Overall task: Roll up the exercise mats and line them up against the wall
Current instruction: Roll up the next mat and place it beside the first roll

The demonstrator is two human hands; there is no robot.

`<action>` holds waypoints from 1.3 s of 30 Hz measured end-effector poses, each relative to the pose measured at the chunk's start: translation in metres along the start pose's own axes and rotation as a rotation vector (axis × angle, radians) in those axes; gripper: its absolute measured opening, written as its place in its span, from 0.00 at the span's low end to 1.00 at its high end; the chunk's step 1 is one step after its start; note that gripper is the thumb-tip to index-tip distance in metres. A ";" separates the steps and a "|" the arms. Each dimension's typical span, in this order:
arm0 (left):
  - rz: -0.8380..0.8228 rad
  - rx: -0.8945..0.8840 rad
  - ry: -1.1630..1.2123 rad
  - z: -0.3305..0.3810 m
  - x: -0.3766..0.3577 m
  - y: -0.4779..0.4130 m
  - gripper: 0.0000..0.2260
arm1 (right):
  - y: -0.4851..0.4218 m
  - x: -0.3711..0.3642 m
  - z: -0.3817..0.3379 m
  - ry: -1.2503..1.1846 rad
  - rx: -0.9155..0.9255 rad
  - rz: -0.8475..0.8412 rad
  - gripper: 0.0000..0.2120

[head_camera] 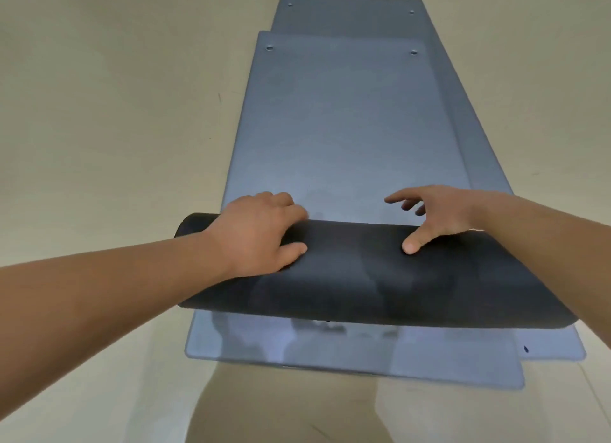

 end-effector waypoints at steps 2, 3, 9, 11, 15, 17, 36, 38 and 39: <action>-0.134 -0.032 -0.070 0.013 -0.015 0.002 0.49 | 0.002 0.005 -0.006 0.049 0.019 0.134 0.48; -0.225 -0.023 -0.121 0.019 -0.024 0.003 0.59 | 0.004 0.006 -0.010 0.099 0.023 0.191 0.43; -0.167 -0.072 -0.138 -0.007 -0.037 -0.010 0.60 | 0.041 -0.012 -0.032 0.261 0.066 0.008 0.52; -0.194 -0.088 -0.093 -0.017 -0.030 -0.017 0.59 | 0.044 -0.033 -0.033 0.491 0.030 0.119 0.67; -0.274 -0.108 -0.100 -0.019 -0.024 -0.033 0.56 | 0.034 -0.050 -0.030 0.572 0.061 0.241 0.69; -0.297 -0.098 -0.083 -0.018 -0.018 -0.038 0.53 | 0.034 -0.044 -0.028 0.525 0.089 0.244 0.65; -0.357 0.115 0.266 -0.057 0.001 -0.044 0.54 | 0.079 -0.088 -0.066 0.744 -0.045 0.231 0.79; -0.224 0.092 0.137 -0.052 0.003 -0.033 0.46 | 0.068 -0.096 -0.065 0.791 -0.062 0.291 0.80; -0.149 0.059 0.118 -0.048 0.002 -0.027 0.41 | 0.062 -0.090 -0.064 0.789 -0.043 0.298 0.79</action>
Point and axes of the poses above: each hand's wrist, its own y-axis away from the middle knuckle, its own x-axis out of the back of the hand, z = x × y, the point moved 1 cm from there along -y, towards the middle knuckle, and after that the axes turned 10 degrees about -x, right-handed, at the moved point
